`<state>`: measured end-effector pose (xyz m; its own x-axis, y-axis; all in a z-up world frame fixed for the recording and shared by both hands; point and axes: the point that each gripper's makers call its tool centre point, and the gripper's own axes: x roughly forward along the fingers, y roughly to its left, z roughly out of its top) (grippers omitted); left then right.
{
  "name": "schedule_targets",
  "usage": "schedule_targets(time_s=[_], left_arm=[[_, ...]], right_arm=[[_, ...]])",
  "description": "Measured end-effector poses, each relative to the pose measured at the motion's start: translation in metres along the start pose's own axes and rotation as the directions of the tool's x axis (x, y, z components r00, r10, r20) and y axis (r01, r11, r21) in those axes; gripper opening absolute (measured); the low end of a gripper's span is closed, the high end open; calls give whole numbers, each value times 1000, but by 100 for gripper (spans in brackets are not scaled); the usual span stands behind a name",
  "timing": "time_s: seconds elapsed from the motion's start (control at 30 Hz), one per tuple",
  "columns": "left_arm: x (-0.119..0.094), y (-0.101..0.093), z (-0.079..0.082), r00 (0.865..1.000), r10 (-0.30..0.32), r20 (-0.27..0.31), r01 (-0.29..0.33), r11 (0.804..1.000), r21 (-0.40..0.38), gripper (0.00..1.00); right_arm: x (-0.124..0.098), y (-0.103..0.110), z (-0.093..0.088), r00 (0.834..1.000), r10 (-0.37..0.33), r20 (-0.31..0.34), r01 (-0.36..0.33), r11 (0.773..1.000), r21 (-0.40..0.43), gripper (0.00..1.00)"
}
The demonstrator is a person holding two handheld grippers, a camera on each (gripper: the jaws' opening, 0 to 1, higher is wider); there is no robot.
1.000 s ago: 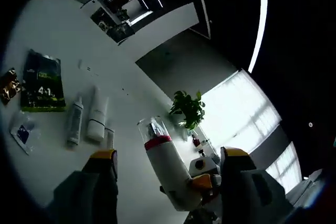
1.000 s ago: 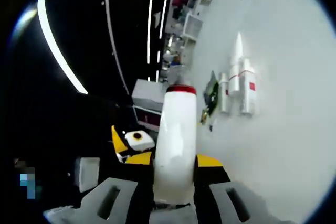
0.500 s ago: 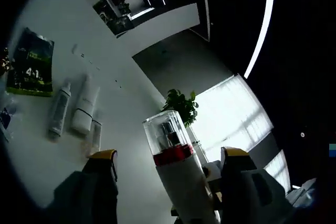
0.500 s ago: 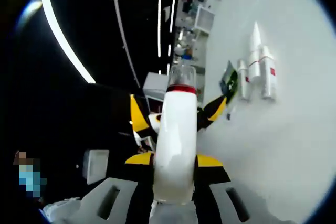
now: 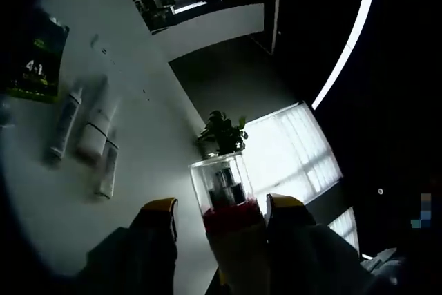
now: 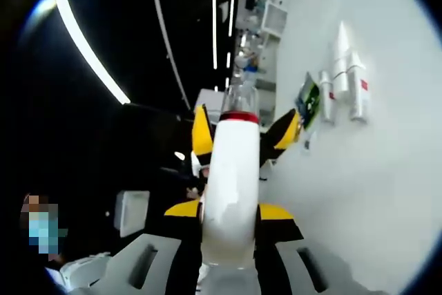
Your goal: Arrange the skincare products in the storage area until every visible bottle or jar stands upright without overlapping.
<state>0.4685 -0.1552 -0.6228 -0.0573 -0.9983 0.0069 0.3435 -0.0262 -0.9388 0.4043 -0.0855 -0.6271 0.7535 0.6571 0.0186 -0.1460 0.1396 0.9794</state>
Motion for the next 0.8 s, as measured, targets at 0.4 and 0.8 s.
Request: schedule_targets(time_s=[0.4,0.8], left_arm=[[8,-3,0,1000,-24,6,25,997,-67,30],[12,-2,0,1000,-25,18,26,999,-27,28]], right_arm=[[-4,-3,4,1000,11,12,-11,1000,20,21],[-12,-13,10,1000,0,-6,0,997,-79,22]])
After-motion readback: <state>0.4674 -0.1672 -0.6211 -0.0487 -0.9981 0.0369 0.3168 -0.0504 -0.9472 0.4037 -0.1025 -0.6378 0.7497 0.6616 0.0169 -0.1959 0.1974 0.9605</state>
